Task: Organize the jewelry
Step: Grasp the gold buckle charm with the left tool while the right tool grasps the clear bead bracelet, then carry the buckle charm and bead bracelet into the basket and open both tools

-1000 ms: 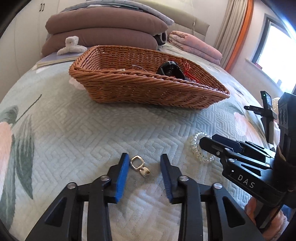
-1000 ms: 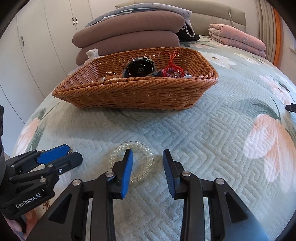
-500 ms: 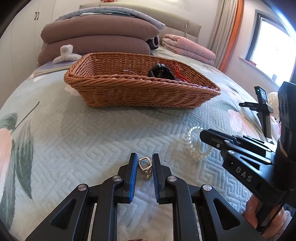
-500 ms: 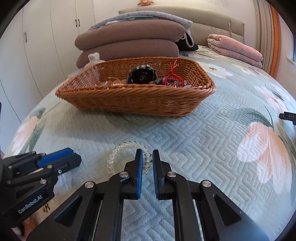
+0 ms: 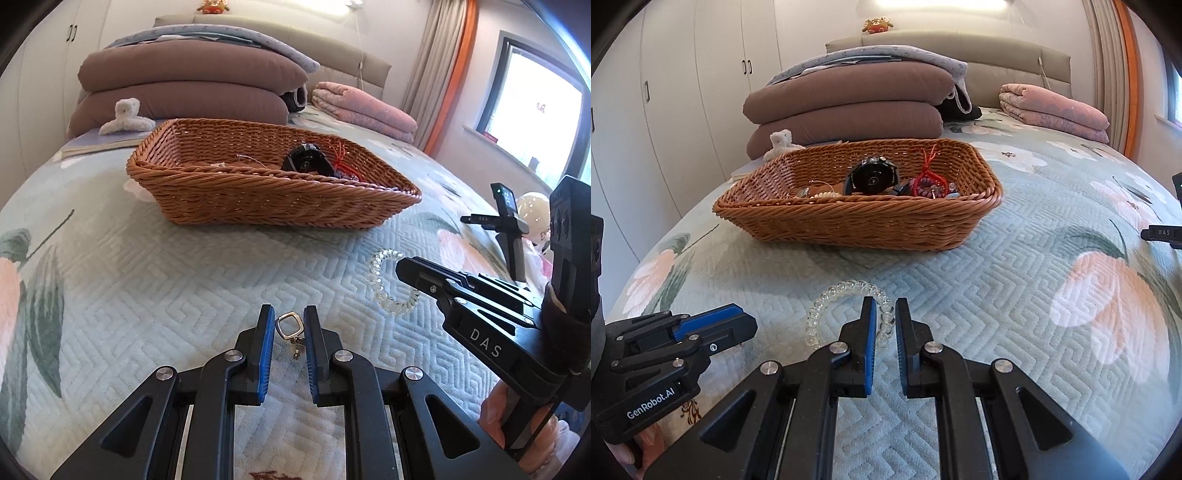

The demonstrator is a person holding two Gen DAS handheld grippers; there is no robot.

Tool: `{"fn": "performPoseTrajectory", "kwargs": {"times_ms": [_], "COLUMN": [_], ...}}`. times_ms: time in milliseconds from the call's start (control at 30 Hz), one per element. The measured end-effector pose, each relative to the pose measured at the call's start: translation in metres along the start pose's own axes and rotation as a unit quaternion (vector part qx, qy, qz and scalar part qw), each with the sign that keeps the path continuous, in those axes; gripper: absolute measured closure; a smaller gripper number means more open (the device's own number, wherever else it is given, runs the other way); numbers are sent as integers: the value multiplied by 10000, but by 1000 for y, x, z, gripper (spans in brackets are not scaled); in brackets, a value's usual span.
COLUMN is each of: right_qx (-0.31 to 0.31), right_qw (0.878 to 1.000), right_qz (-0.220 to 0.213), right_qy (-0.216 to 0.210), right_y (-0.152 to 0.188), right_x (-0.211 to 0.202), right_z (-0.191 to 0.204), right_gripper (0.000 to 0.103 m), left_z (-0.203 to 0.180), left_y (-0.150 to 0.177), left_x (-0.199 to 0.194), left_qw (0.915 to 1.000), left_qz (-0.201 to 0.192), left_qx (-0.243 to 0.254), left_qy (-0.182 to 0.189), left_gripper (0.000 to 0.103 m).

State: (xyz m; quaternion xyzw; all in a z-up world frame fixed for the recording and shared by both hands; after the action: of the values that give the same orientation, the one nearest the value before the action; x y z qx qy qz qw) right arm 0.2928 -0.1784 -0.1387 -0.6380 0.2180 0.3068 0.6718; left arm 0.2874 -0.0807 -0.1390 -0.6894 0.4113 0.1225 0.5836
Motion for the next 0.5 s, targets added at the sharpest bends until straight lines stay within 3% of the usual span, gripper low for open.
{"fn": "performPoseTrajectory", "kwargs": {"times_ms": [300,500], "right_qx": [79,381], "right_qw": [9999,9984], "right_qz": [-34,-420], "right_qy": [-68,-86], "right_y": [-10,-57], "right_x": [-11,-31], "right_z": [-3,-18], "right_gripper": [91,91], "left_z": [-15,-16], "left_y": [-22,-57], "left_x": [-21,-38], "left_qw": [9990,9970], "left_qz": [-346,-618], "left_qx": [273,466], "left_qy": [47,-60], "left_gripper": [87,87]}}
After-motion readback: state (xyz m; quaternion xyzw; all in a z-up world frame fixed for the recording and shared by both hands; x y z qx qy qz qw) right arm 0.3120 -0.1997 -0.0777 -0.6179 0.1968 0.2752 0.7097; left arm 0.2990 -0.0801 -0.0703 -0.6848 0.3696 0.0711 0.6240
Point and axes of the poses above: each gripper's, at about its wrist camera, not at the fingertips, and x roughly the way its jaws point, z to its left, y to its underside, the point moved 10 cm from there along x, roughly the way its jaws point, and after that the axes turned 4 degrees about y, right-handed, at the moved point
